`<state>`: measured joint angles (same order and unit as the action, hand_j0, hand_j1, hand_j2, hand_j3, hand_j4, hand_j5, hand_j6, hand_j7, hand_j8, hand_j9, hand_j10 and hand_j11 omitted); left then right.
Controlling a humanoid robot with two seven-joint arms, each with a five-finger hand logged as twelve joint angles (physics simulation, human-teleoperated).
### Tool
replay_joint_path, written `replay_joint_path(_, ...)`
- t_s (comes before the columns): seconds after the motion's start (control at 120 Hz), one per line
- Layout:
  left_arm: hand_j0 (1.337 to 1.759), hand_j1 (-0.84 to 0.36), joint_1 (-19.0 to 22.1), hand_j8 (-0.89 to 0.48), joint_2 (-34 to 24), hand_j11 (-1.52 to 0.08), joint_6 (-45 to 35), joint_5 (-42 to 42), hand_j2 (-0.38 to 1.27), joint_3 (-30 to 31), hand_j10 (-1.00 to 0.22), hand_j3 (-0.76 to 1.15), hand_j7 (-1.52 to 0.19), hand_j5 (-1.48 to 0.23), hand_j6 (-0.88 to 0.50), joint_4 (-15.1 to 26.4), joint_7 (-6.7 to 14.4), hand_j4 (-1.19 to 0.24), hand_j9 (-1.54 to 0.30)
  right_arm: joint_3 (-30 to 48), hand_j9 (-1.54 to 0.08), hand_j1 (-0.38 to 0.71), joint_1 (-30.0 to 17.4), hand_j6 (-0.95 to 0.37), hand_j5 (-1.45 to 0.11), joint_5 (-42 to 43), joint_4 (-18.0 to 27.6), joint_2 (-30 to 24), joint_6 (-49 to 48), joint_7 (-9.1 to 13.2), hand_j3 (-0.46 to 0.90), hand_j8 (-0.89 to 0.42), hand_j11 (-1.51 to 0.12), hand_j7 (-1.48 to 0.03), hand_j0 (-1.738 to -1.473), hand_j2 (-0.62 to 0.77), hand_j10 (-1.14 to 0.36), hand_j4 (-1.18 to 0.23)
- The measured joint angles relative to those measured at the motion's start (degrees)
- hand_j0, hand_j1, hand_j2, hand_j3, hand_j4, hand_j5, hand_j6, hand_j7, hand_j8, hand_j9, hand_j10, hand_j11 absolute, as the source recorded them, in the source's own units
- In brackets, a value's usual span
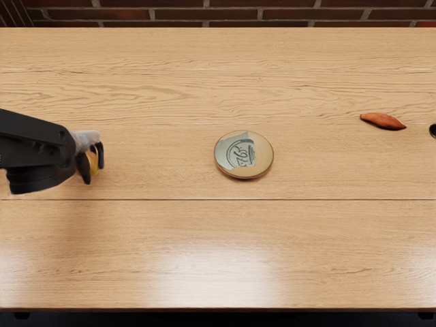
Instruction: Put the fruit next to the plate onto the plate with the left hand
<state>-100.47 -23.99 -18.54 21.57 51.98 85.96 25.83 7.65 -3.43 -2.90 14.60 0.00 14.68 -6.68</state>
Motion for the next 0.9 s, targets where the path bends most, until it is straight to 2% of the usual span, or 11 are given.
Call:
replay_joint_path(0.242, 1.643, -0.40, -1.66, -0.17, -0.80, -1.21, 4.02, -4.13, 0.32, -4.98, -0.38, 0.00, -1.19, -1.21, -0.25, 0.16, -1.71, -0.83, -1.23, 0.00, -0.05, -0.31, 0.00, -0.04, -0.05, 0.00, 0.00, 0.00, 0.00, 0.00, 0.00, -0.04, -0.05, -0.05, -1.658, -0.01, -0.03, -0.04)
replay_joint_path(0.508, 1.644, -0.38, -3.11, -0.19, 0.03, -1.21, 6.49, -5.72, 0.31, -9.76, -0.43, 0.00, -1.19, -1.23, -0.27, 0.32, -2.12, -0.83, -1.21, 0.00, -0.05, -0.31, 0.00, -0.04, -0.05, 0.00, 0.00, 0.00, 0.00, 0.00, 0.00, -0.04, -0.05, -0.05, -1.658, -0.01, -0.03, -0.04)
replay_joint_path(0.55, 1.644, -0.39, -3.48, -0.19, 0.22, -1.21, 6.58, -5.81, 0.31, -10.30, -0.42, 0.00, -1.19, -1.23, -0.27, 0.30, -2.17, -0.87, -1.21, 0.00, -0.05, -0.31, 0.00, -0.04, -0.05, 0.00, 0.00, 0.00, 0.00, 0.00, 0.00, -0.04, -0.05, -0.05, -1.658, -0.01, -0.03, -0.03)
replay_joint_path(0.767, 1.643, -0.39, -2.07, -0.20, 2.70, -1.22, 6.69, -6.01, 0.33, -14.78, -0.41, 0.00, -1.18, -1.22, -0.27, -1.03, -2.08, -0.86, -1.21, 0.00, -0.05, -0.31, 0.00, -0.04, -0.05, 0.00, 0.01, 0.00, 0.00, 0.00, 0.00, -0.03, -0.05, -0.05, -1.658, -0.01, -0.03, -0.03)
replay_joint_path(0.842, 1.643, -0.39, 0.27, -0.20, 5.64, -1.22, 6.68, -5.58, 0.32, -16.74, -0.41, 0.00, -1.18, -1.21, -0.27, -2.40, -1.93, -0.87, -1.20, 0.00, -0.05, -0.31, 0.00, -0.04, -0.05, 0.00, 0.01, 0.00, 0.00, 0.00, 0.00, -0.03, -0.05, -0.05, -1.658, -0.01, -0.03, -0.04)
replay_joint_path(0.9, 1.643, -0.36, 0.56, -0.20, 7.59, -1.22, 6.77, -5.51, 0.33, -18.39, -0.43, 0.00, -1.19, -1.23, -0.27, -3.70, -1.85, -0.85, -1.21, 0.01, -0.05, -0.31, 0.00, -0.04, -0.05, 0.00, 0.01, 0.00, 0.00, 0.00, 0.00, -0.03, -0.05, -0.05, -1.658, -0.01, -0.03, -0.03)
